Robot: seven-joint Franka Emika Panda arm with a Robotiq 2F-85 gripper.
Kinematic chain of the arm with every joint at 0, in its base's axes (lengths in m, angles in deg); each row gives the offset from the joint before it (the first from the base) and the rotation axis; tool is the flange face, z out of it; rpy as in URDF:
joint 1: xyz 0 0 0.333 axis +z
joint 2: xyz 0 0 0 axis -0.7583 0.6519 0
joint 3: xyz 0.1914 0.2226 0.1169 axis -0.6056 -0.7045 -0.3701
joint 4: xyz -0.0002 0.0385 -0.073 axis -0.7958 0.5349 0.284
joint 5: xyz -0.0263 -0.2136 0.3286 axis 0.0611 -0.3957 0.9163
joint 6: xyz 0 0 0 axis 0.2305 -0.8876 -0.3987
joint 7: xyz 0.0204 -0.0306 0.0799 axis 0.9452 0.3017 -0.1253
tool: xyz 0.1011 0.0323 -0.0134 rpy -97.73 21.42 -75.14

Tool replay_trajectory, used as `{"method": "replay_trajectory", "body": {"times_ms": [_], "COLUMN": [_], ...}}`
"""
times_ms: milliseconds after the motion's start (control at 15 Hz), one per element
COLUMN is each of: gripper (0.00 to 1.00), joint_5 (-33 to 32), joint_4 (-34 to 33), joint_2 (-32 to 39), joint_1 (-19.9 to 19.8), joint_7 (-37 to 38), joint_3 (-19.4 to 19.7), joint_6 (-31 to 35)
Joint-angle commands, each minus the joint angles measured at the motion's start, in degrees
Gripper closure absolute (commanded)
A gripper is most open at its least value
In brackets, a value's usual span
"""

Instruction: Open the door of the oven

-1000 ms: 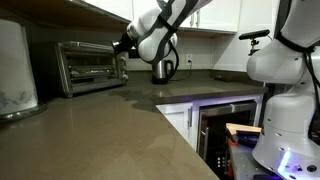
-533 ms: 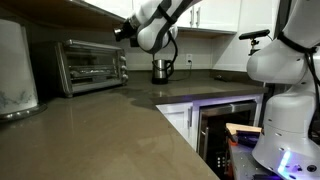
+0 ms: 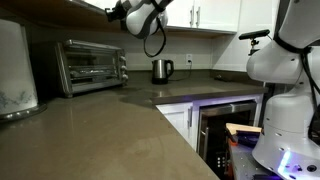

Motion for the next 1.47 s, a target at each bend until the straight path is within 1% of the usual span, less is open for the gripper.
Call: {"method": "replay_trajectory", "body": {"times_ms": [0, 200, 400, 533, 800, 933, 1067, 1133, 1400], "gripper": [0.94, 0.94, 0.94, 0.94, 0.94, 0.94, 0.94, 0.94, 0.94], "joint_5": [-1.0, -1.5, -3.2, -3.2, -3.2, -3.2, -3.0, -3.0, -2.7], "joint_4": [-5.4, -8.2, -8.8, -9.1, -8.3, -7.4, -6.3, -6.0, -5.5], "joint_2": [2.1, 1.8, 1.7, 1.4, 1.6, 1.9, 2.3, 2.4, 2.5], "joint_1": [-8.8, -16.0, -22.2, -25.7, -30.1, -31.2, -31.4, -31.4, -30.7], "joint_7": [-0.6, 0.5, 2.6, 3.1, 3.1, 2.5, 2.0, 1.8, 1.0], "joint_3": [-8.6, -16.0, -23.0, -27.2, -33.7, -35.6, -36.6, -36.8, -35.4], "joint_6": [-0.1, -0.1, 0.0, 0.0, 0.0, 0.0, 0.0, 0.0, 0.0]}}
